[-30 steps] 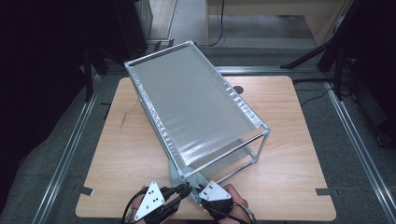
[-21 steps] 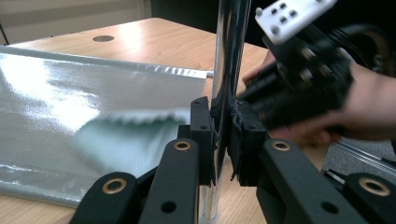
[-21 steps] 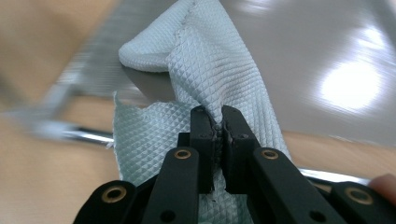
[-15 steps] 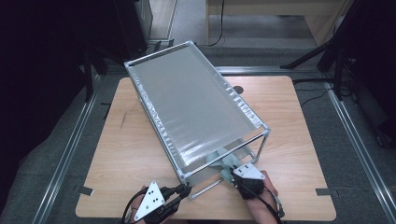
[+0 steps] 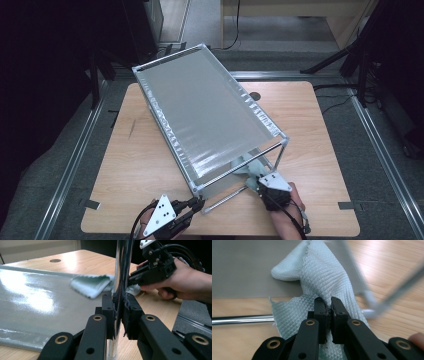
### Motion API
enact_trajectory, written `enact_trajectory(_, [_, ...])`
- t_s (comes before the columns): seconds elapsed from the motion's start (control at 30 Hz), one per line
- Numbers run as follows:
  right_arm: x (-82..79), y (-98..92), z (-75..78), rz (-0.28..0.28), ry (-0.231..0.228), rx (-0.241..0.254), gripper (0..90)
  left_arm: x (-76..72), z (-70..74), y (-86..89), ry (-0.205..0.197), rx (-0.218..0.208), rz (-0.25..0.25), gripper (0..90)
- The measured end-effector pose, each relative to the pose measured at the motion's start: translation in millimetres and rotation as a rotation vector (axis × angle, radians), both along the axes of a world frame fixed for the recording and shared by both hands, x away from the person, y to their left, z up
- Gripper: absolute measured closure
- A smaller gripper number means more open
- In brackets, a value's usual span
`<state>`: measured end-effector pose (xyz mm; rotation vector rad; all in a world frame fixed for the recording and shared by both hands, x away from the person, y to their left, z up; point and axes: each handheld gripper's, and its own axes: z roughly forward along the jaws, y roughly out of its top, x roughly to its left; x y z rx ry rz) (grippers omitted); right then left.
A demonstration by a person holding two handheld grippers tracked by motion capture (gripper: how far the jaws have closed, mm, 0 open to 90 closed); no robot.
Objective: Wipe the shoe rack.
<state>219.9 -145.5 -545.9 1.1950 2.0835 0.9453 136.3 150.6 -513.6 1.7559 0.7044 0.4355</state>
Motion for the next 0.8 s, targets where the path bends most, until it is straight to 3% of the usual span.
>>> enact_trajectory(0.3, [-48.3, 79.5, -1.2, 0.329, 0.019, -0.002, 85.5, 0.1, -0.2, 0.0, 0.000, -0.002, 0.000, 81.6])
enact_trajectory(0.4, [-61.2, 95.7, -2.6, 0.418, 0.005, -0.031, 85.4, 0.1, -0.2, 0.1, 0.000, -0.002, -0.001, 81.6])
enact_trajectory(0.5, [-59.0, 93.5, -1.7, 0.413, 0.014, -0.029, 85.3, 0.1, -0.2, 0.2, -0.001, -0.001, -0.001, 81.7])
enact_trajectory(0.6, [-47.1, 77.3, -0.8, 0.346, 0.016, -0.022, 85.2, 0.1, -0.2, 0.2, 0.000, -0.002, -0.002, 81.6])
enact_trajectory(0.8, [-16.8, 19.1, -0.5, 0.114, 0.009, -0.063, 85.3, 0.3, -0.5, 0.4, -0.001, -0.004, -0.003, 81.6])
